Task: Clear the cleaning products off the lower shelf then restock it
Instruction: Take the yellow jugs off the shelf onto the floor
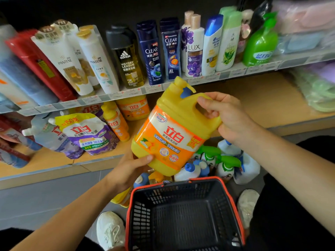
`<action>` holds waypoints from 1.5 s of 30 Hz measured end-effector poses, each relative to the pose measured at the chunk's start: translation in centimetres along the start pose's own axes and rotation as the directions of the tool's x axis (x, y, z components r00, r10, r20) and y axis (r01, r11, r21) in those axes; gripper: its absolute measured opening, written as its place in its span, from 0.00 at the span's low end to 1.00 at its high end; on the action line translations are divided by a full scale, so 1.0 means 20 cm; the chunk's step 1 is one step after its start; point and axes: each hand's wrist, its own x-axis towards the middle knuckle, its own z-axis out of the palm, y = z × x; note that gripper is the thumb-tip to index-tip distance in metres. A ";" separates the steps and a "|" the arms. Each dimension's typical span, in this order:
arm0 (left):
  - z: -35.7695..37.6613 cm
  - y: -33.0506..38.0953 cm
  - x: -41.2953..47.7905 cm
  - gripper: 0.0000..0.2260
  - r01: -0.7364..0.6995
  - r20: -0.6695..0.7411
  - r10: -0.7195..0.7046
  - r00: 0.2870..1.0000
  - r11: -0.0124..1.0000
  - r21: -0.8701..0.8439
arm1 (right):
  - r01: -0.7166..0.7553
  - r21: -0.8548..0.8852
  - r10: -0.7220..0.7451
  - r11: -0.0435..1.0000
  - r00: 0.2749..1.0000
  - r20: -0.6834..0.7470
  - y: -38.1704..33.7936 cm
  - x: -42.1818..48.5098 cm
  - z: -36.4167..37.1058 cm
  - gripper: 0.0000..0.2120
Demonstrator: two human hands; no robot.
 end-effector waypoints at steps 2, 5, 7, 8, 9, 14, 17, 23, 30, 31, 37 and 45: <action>0.02 0.01 0.01 0.41 -0.013 -0.048 0.007 0.999 0.991 -0.132 | -0.025 0.042 0.027 0.999 0.999 -0.040 0.02 0.02 -0.01 0.10; 0.07 0.04 0.02 0.46 -0.039 -0.078 0.019 0.997 0.965 -0.258 | -0.061 0.081 0.071 0.995 0.991 -0.116 0.06 0.05 -0.02 0.04; 0.10 0.07 0.03 0.45 -0.082 -0.125 0.052 0.991 0.966 -0.247 | -0.061 0.040 0.066 0.997 0.989 -0.129 0.10 0.05 -0.03 0.03; 0.10 0.08 0.04 0.42 -0.109 -0.157 0.075 0.985 0.970 -0.216 | -0.051 0.005 0.051 0.999 0.991 -0.124 0.12 0.05 -0.03 0.03; 0.10 0.09 0.04 0.39 -0.136 -0.195 0.100 0.976 0.975 -0.177 | -0.041 -0.028 0.038 0.999 0.993 -0.116 0.13 0.05 -0.04 0.03; 0.05 0.16 0.05 0.40 -0.212 -0.395 0.224 0.891 0.974 0.075 | -0.111 -0.335 0.063 0.935 0.987 -0.151 0.20 0.07 -0.06 0.02; 0.02 0.20 0.04 0.43 -0.183 -0.435 0.334 0.836 0.918 0.352 | -0.001 -0.584 -0.108 0.812 0.983 -0.152 0.24 0.07 -0.08 0.17; 0.05 0.26 0.03 0.45 -0.076 -0.295 0.449 0.844 0.643 0.762 | 0.447 -0.869 -0.114 0.212 0.894 0.433 0.24 0.03 -0.02 0.47; 0.14 0.29 -0.01 0.44 -0.169 -0.060 0.388 0.920 0.529 0.832 | 0.419 -0.749 0.126 0.513 0.827 0.549 0.32 0.04 0.00 0.46; 0.15 0.29 -0.02 0.43 -0.184 -0.043 0.383 0.923 0.534 0.825 | 0.421 -0.741 0.108 0.523 0.830 0.547 0.32 0.03 -0.01 0.44; 0.19 0.30 -0.02 0.32 -0.178 -0.072 0.412 0.908 0.536 0.825 | 0.421 -0.740 0.020 0.525 0.863 0.505 0.36 -0.03 0.00 0.41; 0.23 0.27 -0.04 0.20 -0.450 0.240 0.617 0.749 0.209 0.868 | 0.367 -0.740 -0.010 0.564 0.899 0.438 0.37 -0.07 0.03 0.40</action>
